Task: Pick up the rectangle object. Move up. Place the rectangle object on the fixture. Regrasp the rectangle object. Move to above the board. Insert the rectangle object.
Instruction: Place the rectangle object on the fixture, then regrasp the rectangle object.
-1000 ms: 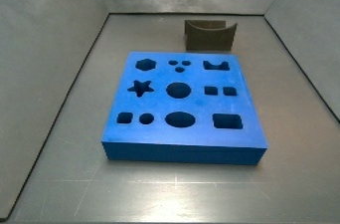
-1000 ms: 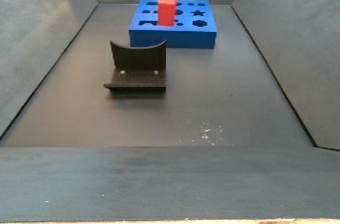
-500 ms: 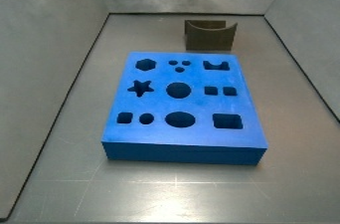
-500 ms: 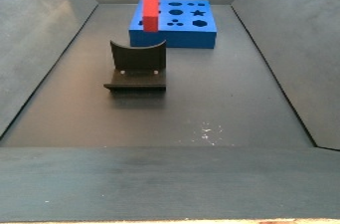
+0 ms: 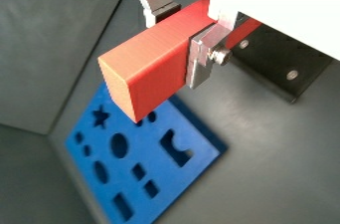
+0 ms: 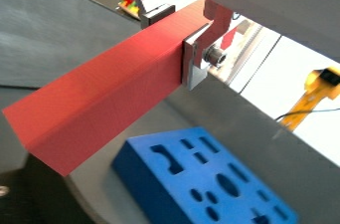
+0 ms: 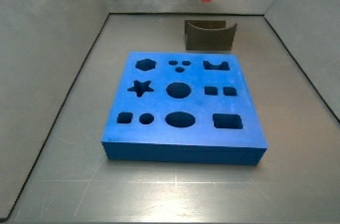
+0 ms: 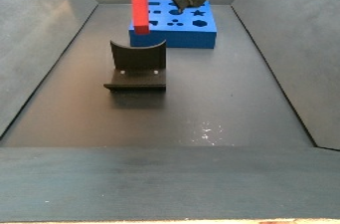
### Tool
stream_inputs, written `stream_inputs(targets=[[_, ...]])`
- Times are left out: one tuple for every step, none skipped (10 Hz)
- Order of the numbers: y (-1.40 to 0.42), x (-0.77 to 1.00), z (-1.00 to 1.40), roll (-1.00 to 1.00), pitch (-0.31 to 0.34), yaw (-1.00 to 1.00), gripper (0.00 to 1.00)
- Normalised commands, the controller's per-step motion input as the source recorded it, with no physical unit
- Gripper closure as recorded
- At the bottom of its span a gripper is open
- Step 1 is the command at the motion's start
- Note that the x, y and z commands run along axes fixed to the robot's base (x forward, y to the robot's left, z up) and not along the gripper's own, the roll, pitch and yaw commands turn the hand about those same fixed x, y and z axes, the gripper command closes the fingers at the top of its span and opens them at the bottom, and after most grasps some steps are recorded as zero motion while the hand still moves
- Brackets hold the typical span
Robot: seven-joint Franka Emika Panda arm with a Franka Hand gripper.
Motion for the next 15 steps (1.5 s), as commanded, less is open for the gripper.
stream_inputs(targets=[[0.04, 0.06, -0.01, -0.32, 0.068, -0.21, 1.0], [0.03, 0.06, -0.01, -0.22, 0.033, -0.2, 1.0], [0.12, 0.09, -1.0, -0.1, 0.038, -0.22, 1.0], [0.13, 0.1, -1.0, -0.08, 0.007, -0.19, 1.0], [0.12, 0.12, -1.0, -0.07, -0.008, -0.18, 1.0], [0.11, 0.12, -1.0, -0.06, -0.042, -0.14, 1.0], [0.1, 0.12, -1.0, -0.06, -0.069, -0.11, 1.0], [0.08, 0.11, -0.89, -0.05, -0.099, -0.08, 1.0], [0.06, 0.1, -0.72, -0.06, -0.113, -0.06, 1.0], [0.03, 0.08, -0.49, -0.07, -0.117, -0.02, 1.0], [0.03, 0.07, -0.39, -0.06, -0.117, -0.01, 1.0], [0.01, 0.07, -0.18, -0.06, -0.106, 0.02, 1.0], [0.0, 0.0, 0.0, 0.0, 0.0, 0.0, 0.0], [0.0, 0.0, 1.0, 0.02, 0.066, 0.04, 0.0], [0.0, -0.01, 1.0, 0.02, 0.07, 0.03, 0.0]])
